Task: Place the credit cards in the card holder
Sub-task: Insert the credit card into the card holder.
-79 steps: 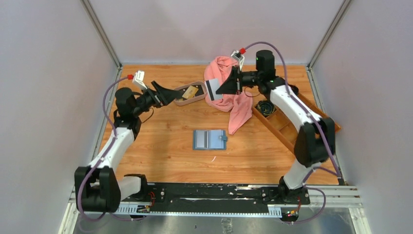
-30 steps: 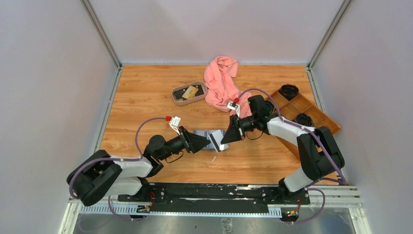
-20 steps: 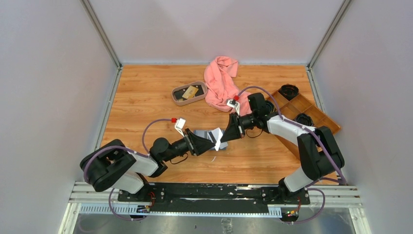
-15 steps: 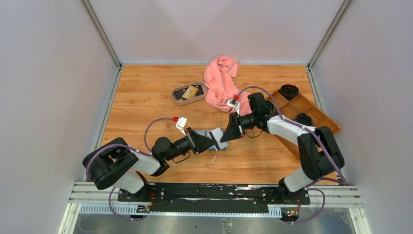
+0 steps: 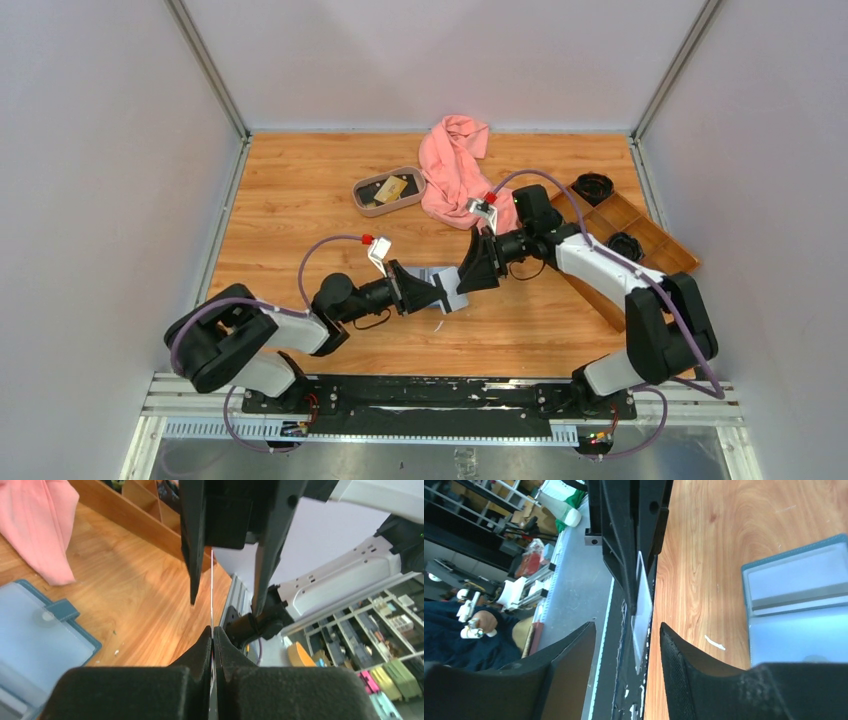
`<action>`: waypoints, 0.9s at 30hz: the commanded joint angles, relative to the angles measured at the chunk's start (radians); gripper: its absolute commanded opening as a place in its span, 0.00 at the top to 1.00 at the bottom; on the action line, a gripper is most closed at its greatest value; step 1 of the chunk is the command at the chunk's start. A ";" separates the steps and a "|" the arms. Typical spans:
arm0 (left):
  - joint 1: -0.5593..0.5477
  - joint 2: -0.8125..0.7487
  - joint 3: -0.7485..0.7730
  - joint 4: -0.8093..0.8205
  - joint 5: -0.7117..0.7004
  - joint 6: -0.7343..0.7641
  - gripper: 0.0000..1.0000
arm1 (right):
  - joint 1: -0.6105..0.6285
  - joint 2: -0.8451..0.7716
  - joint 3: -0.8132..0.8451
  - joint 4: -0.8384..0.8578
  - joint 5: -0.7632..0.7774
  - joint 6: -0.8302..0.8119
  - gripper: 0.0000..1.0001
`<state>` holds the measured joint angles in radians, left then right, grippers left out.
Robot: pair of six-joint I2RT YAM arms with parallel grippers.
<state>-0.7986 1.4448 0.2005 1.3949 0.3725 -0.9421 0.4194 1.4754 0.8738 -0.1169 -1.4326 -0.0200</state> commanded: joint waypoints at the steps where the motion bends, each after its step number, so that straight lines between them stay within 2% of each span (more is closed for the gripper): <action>1: 0.039 -0.117 0.038 -0.262 0.164 0.108 1.00 | -0.014 -0.069 0.040 -0.153 0.037 -0.172 0.45; 4: 0.044 -0.206 0.098 -0.540 0.215 0.214 1.00 | -0.013 -0.079 0.046 -0.192 0.031 -0.208 0.45; 5: 0.044 -0.224 0.109 -0.583 0.233 0.233 1.00 | -0.012 -0.077 0.046 -0.196 0.033 -0.213 0.45; 9: 0.048 -0.244 0.151 -0.654 0.315 0.255 1.00 | -0.003 -0.059 0.054 -0.206 0.021 -0.216 0.47; 15: 0.050 -0.192 0.201 -0.665 0.385 0.245 1.00 | 0.003 -0.064 0.058 -0.208 -0.014 -0.216 0.52; 22: 0.051 -0.185 0.228 -0.675 0.394 0.250 1.00 | 0.017 -0.041 0.062 -0.215 -0.011 -0.217 0.75; 25: 0.053 -0.186 0.231 -0.680 0.392 0.250 1.00 | 0.036 -0.033 0.060 -0.221 -0.010 -0.224 0.95; 27: 0.057 -0.189 0.226 -0.680 0.387 0.249 1.00 | 0.042 -0.027 0.062 -0.225 -0.014 -0.228 1.00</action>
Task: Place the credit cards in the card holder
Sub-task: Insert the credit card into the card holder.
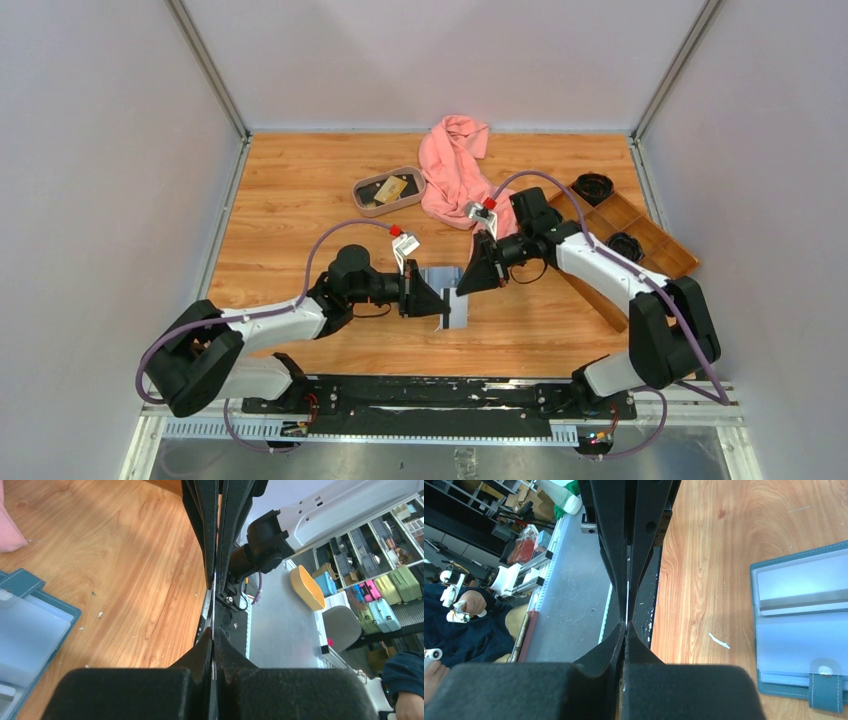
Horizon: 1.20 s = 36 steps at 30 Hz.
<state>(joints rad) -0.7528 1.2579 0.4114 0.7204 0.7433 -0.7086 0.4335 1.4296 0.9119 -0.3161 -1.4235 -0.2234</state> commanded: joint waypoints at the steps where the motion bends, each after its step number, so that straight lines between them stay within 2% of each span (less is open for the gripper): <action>1: 0.015 -0.007 0.010 -0.006 0.011 0.015 1.00 | 0.028 0.020 0.025 -0.028 -0.025 -0.026 1.00; 3: 0.028 -0.031 -0.005 -0.006 -0.007 0.009 0.99 | 0.028 0.022 0.027 -0.029 -0.030 -0.026 1.00; 7: 0.083 -0.138 -0.071 -0.057 -0.113 -0.003 0.64 | 0.020 0.028 0.023 -0.023 0.006 -0.010 1.00; 9: 0.098 -0.230 -0.124 -0.107 -0.231 0.014 0.48 | 0.012 0.034 0.013 0.006 0.062 0.031 1.00; 10: 0.101 -0.274 -0.153 -0.135 -0.289 0.020 0.41 | 0.009 0.036 0.001 0.046 0.099 0.080 1.00; 12: 0.104 -0.352 -0.200 -0.204 -0.397 0.033 0.36 | -0.003 0.037 -0.043 0.184 0.161 0.220 1.00; 17: 0.105 -0.425 -0.279 -0.350 -0.606 -0.002 0.37 | -0.011 0.029 -0.159 0.514 0.357 0.590 1.00; 20: 0.105 -0.407 -0.309 -0.358 -0.680 -0.019 0.36 | -0.026 0.051 -0.211 0.689 0.460 0.789 1.00; 23: 0.105 -0.368 -0.298 -0.358 -0.720 -0.014 0.36 | -0.045 0.118 -0.228 0.814 0.491 0.906 1.00; 29: 0.107 -0.295 -0.258 -0.356 -0.742 0.008 0.37 | -0.045 0.215 -0.199 0.837 0.546 0.969 1.00; 36: 0.107 -0.213 -0.215 -0.352 -0.772 0.018 0.45 | -0.032 0.280 -0.163 0.756 0.627 0.952 1.00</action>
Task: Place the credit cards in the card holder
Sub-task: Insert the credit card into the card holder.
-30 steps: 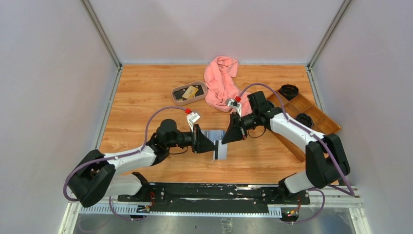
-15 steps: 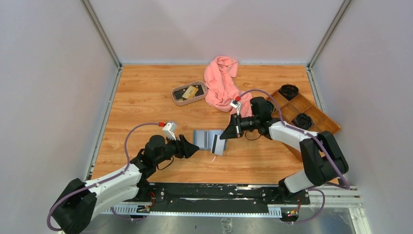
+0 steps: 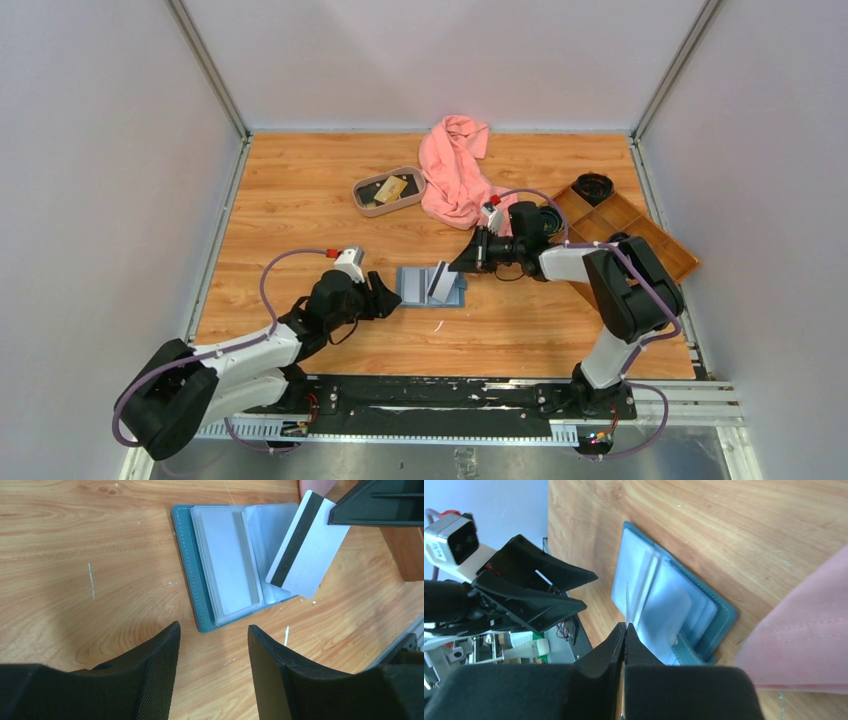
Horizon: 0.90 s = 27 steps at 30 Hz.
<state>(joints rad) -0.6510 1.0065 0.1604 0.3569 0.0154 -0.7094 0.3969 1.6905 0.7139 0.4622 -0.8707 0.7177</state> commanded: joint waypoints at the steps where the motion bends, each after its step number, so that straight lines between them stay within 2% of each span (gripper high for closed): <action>1: 0.005 0.057 0.039 0.016 -0.042 0.019 0.45 | 0.006 0.020 0.036 -0.040 0.090 0.004 1.00; 11: 0.006 0.180 0.076 0.069 -0.003 0.023 0.46 | 0.018 0.075 0.064 -0.060 0.108 0.020 1.00; 19: 0.007 0.253 0.085 0.079 0.023 0.020 0.57 | 0.021 0.093 0.074 -0.078 0.103 0.015 1.00; 27: 0.008 0.283 0.094 0.080 0.040 0.020 0.61 | 0.049 0.126 0.101 -0.117 0.079 -0.020 1.00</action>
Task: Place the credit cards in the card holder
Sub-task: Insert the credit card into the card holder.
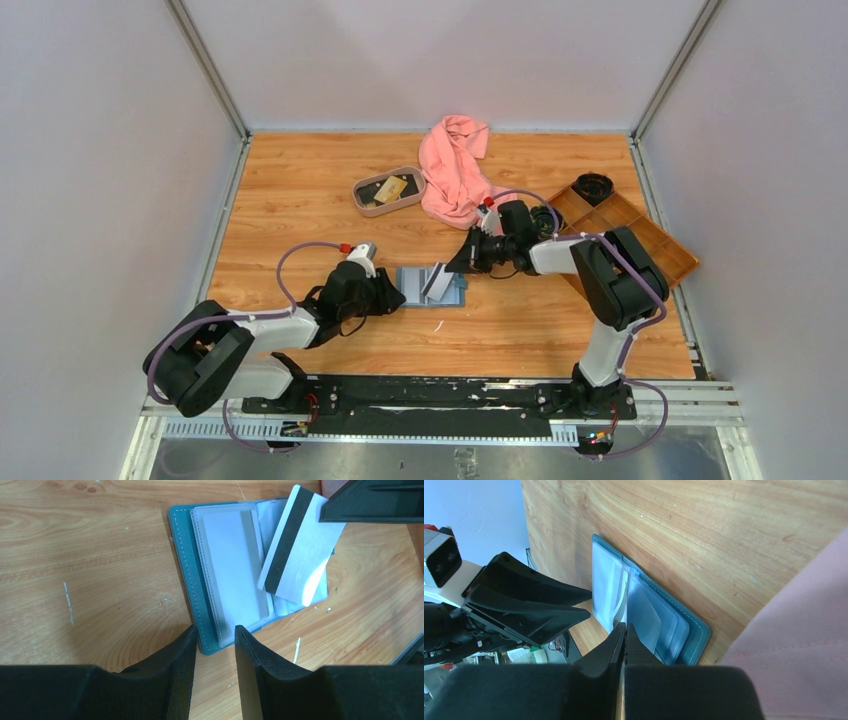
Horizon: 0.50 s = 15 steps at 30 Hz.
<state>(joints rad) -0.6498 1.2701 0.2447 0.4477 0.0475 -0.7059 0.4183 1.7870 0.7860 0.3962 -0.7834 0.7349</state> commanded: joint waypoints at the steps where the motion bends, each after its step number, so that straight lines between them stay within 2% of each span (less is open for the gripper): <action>1: 0.007 0.021 0.009 -0.012 0.009 0.017 0.61 | 0.029 0.034 0.031 -0.053 -0.010 -0.040 1.00; 15: 0.027 0.038 0.017 -0.012 0.053 0.034 0.61 | 0.037 0.123 0.099 -0.115 -0.095 -0.133 1.00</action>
<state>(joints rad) -0.6327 1.2850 0.2497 0.4557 0.0803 -0.7033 0.4374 1.8805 0.8574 0.3431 -0.8539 0.6605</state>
